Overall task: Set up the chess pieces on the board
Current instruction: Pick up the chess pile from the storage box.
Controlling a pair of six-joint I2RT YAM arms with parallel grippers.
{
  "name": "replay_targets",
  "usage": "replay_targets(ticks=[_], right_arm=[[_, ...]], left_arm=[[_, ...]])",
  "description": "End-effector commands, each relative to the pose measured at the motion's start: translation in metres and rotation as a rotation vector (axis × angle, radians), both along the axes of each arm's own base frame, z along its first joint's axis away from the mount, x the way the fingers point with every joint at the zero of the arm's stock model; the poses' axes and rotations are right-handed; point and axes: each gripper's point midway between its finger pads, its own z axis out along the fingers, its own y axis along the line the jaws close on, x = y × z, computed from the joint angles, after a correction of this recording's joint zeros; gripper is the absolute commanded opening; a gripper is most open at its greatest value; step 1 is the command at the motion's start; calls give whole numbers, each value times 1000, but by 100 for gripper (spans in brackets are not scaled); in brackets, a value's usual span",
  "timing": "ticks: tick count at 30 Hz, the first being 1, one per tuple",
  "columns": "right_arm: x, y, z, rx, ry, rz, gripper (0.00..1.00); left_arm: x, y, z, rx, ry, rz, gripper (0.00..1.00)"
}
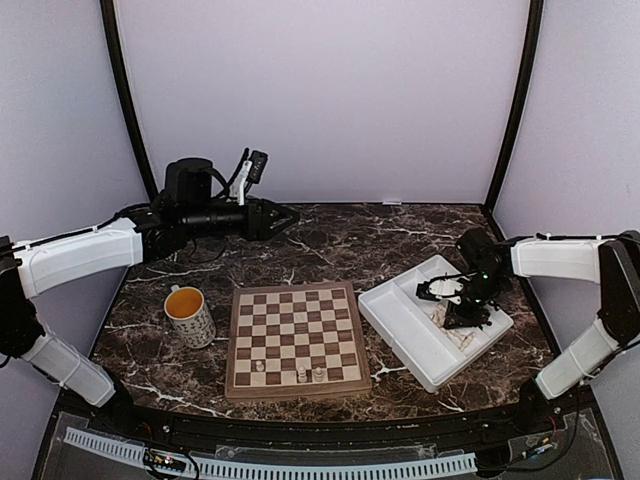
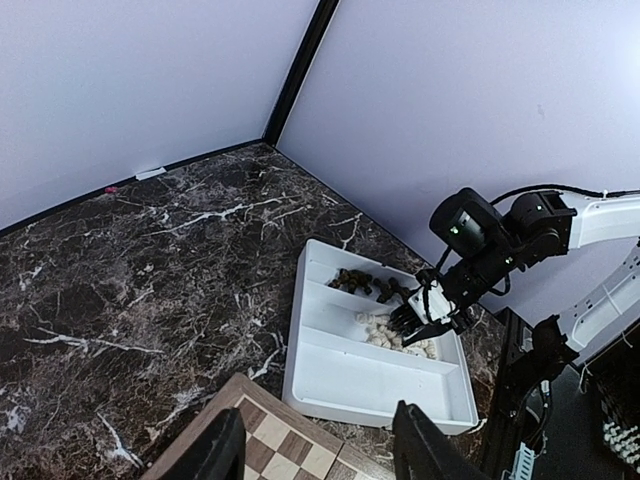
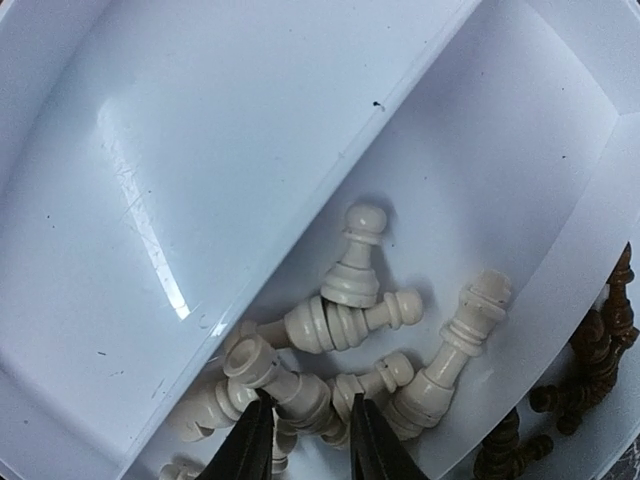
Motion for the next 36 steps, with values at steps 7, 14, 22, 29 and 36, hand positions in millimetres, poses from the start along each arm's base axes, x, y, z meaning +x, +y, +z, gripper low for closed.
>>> replay_targets(ticks=[7,14,22,29,36], right_arm=[[-9,-7,-32,-45,61,49,28],[-6,2,-3,29,9,24,13],[1,6,48,139,-58,-47,11],[8,42,110,385,-65,-81,11],[18,72,154,524,-74,-63,10]], left_arm=[[-12,-26,10,-22,-3,-64,52],[-19,-55,6,-13,-7,-120,52],[-22,-86,5,-49,-34,-149,52],[-35,-130,-9,-85,20,-219,50],[-41,-170,-33,-95,171,-233,52]])
